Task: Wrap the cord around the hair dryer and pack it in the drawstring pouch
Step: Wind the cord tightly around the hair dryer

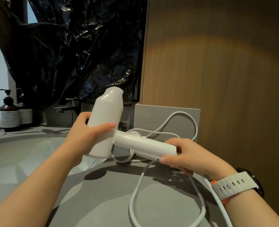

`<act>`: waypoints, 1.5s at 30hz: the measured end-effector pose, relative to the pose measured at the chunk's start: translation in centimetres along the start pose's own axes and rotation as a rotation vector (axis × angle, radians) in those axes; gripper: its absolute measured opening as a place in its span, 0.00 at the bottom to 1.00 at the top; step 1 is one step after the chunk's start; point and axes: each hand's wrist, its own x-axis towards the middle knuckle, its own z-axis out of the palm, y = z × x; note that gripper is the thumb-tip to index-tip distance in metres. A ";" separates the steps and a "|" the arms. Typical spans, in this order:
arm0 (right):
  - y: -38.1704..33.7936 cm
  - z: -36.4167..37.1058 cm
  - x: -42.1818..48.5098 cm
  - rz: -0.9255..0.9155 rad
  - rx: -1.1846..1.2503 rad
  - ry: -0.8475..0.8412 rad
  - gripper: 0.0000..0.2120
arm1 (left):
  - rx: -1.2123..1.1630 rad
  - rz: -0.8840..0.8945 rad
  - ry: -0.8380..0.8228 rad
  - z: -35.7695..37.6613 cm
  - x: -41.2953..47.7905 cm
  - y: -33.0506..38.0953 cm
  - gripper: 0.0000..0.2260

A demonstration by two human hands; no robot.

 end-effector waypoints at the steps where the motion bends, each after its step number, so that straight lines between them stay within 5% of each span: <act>1: 0.1 0.1 0.0 0.001 -0.008 0.000 0.12 | -0.002 -0.020 -0.016 -0.2 0.0 0.1 0.28; 5: 0.4 0.3 0.2 -0.041 -0.045 0.067 0.09 | -0.082 -0.074 -0.109 -0.8 -0.3 0.8 0.29; 8: 0.2 0.4 0.1 -0.062 0.081 0.119 0.06 | -0.490 -0.059 -0.127 -1.2 -0.2 1.4 0.22; 11: -0.6 1.3 0.2 -0.071 0.235 0.182 0.02 | -0.799 -0.068 -0.132 -0.9 -0.3 1.4 0.41; 13: -0.6 2.0 0.5 -0.081 0.214 0.205 0.03 | -0.770 -0.090 -0.166 0.3 -0.7 1.2 0.45; 17: -0.5 2.8 0.5 -0.080 -0.001 0.168 0.08 | -0.756 -0.132 0.037 2.0 -1.3 1.1 0.26; 22: -1.3 5.0 0.8 -0.022 -0.344 0.143 0.19 | -0.577 0.027 0.084 2.7 -1.4 0.6 0.19; 28: -1.2 5.3 1.0 0.026 -0.381 0.270 0.17 | -0.453 0.046 0.116 3.2 -0.9 0.1 0.20; 34: -1.7 5.0 1.0 -0.024 -0.373 0.228 0.14 | -0.419 0.033 0.103 2.5 -0.5 0.1 0.15; 45: -1.5 3.9 0.7 -0.046 -0.440 0.135 0.13 | -0.314 0.016 -0.015 1.2 -0.2 0.0 0.22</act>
